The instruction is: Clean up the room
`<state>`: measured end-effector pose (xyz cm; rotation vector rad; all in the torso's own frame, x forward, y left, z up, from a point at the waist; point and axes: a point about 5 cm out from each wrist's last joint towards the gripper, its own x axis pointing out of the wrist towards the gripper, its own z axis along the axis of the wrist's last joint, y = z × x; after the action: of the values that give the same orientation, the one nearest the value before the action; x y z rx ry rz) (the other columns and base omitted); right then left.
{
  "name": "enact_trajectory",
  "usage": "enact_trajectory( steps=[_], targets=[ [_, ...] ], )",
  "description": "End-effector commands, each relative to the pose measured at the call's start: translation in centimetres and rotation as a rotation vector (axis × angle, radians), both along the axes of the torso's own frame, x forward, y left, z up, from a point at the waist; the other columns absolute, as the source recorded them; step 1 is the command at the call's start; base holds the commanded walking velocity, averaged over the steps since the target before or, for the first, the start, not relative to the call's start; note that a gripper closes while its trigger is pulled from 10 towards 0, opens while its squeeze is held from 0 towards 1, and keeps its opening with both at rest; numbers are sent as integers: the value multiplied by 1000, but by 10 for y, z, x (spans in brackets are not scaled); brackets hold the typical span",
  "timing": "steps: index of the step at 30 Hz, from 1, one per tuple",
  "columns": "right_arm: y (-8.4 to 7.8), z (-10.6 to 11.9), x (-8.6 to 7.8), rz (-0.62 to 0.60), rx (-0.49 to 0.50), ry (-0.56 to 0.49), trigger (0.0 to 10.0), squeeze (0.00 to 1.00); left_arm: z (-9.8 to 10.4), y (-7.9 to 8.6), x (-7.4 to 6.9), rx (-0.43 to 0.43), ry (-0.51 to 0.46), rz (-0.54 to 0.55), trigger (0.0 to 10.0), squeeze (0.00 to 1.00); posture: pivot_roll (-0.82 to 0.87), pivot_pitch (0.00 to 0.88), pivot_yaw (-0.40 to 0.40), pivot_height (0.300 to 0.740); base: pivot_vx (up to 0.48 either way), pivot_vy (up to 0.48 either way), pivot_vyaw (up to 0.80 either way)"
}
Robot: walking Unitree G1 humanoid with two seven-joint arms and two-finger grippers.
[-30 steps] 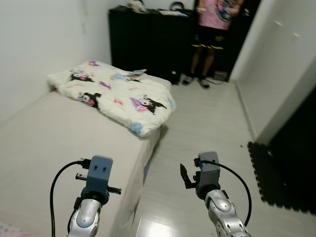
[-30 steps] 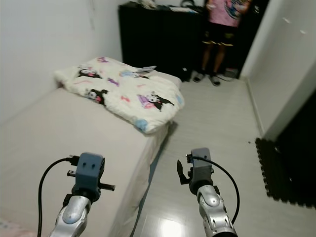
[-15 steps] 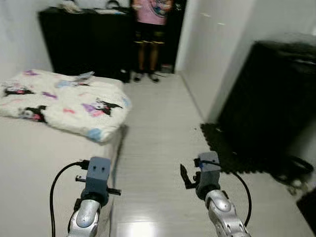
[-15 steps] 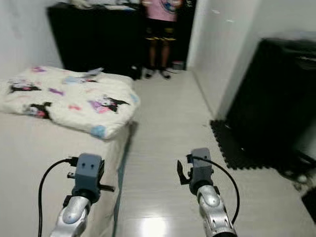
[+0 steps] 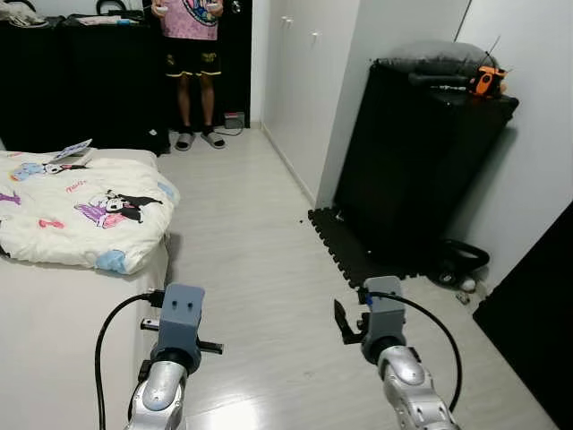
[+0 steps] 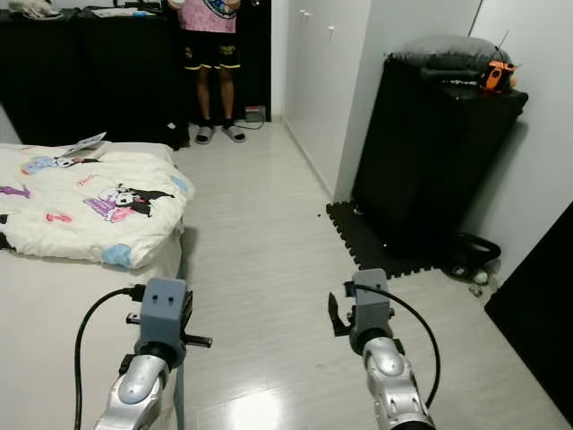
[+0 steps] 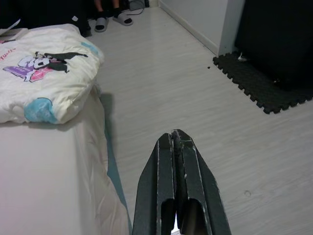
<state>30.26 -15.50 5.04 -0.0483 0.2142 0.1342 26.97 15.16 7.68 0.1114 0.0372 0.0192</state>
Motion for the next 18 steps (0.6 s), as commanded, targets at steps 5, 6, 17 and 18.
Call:
enact_trajectory(
  steps=[5,6,17,18],
  targets=[
    [-2,-4,-1,0,-5,15,10000,0,0,-3,-2,-42,-10,-18,10000,0,-48,94,-38,740,48,0,0],
    [-2,-4,-1,0,-5,14,10000,0,1,-3,-1,-47,-15,-15,10000,0,-48,94,-38,740,262,0,0],
    [0,-4,-1,11,-5,14,10000,0,5,2,0,-48,-34,24,10000,0,-48,86,-39,740,348,0,0],
    [0,-4,-1,12,-3,14,10000,0,5,2,-1,-49,-34,23,10000,0,-48,86,-39,740,356,0,0]
  ],
)
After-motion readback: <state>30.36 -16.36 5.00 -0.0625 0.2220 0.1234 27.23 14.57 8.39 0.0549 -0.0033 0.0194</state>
